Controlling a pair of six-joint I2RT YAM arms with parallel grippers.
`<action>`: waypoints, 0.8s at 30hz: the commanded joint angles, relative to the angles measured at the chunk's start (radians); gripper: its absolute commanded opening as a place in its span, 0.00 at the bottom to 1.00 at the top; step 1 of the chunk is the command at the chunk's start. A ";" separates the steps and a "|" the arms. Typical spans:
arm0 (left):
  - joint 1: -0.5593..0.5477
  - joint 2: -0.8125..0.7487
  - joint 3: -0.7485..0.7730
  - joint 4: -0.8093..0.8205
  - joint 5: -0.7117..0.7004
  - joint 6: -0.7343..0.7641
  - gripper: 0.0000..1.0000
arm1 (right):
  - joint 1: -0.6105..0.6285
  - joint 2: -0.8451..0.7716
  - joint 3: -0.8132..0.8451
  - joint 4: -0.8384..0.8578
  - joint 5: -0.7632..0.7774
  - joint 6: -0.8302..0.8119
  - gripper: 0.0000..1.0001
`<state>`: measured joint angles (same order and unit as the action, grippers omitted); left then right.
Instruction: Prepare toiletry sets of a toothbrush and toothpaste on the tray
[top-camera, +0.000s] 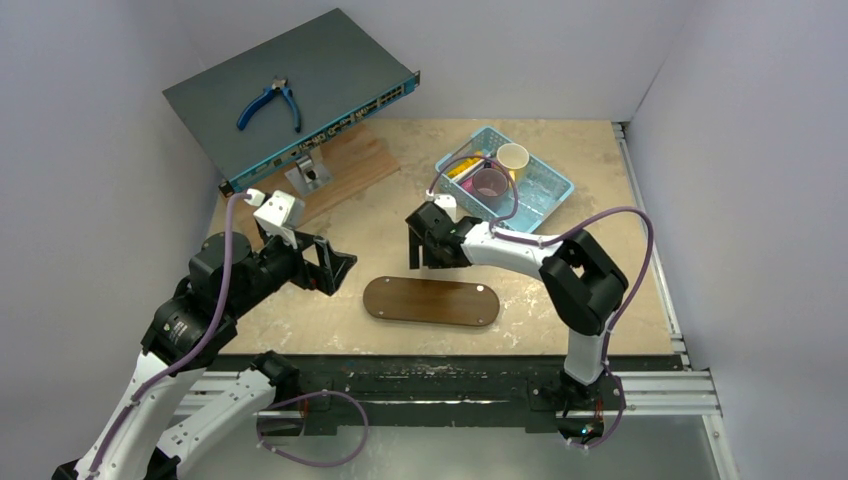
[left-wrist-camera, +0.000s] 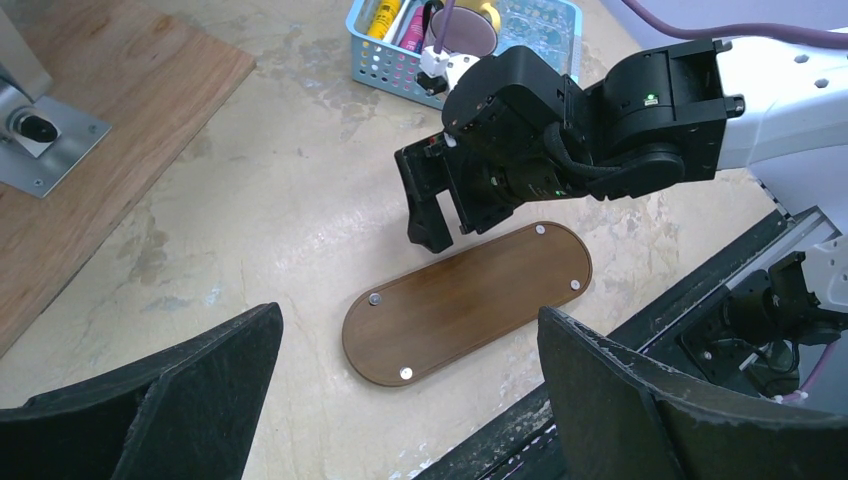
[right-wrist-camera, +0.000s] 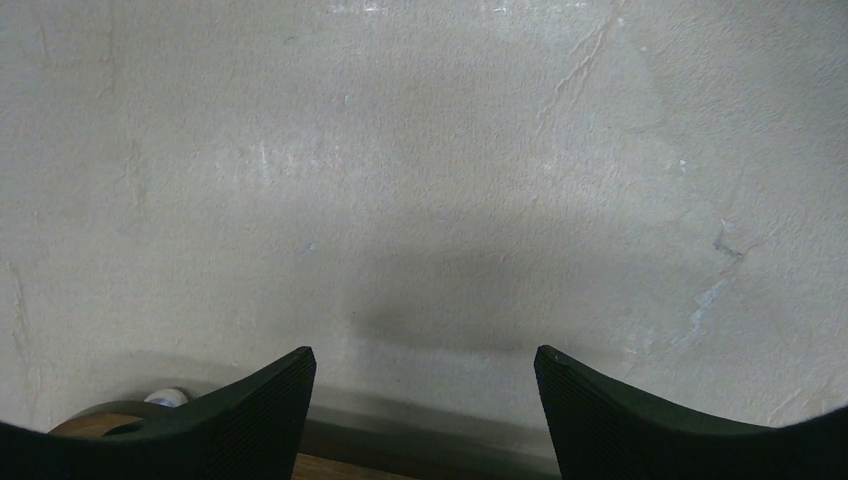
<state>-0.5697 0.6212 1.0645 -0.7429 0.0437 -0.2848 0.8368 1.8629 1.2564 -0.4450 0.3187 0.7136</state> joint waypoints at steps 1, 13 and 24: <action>-0.001 0.000 0.000 0.012 -0.012 0.016 0.98 | 0.004 -0.021 -0.024 0.036 -0.029 -0.008 0.83; -0.001 0.000 0.000 0.011 -0.012 0.015 0.98 | 0.025 -0.052 -0.104 0.069 -0.070 0.001 0.83; -0.001 -0.004 0.000 0.012 -0.007 0.015 0.98 | 0.065 -0.072 -0.109 0.039 -0.064 0.011 0.83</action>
<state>-0.5697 0.6212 1.0645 -0.7429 0.0437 -0.2848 0.8780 1.8336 1.1553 -0.3855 0.2665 0.7143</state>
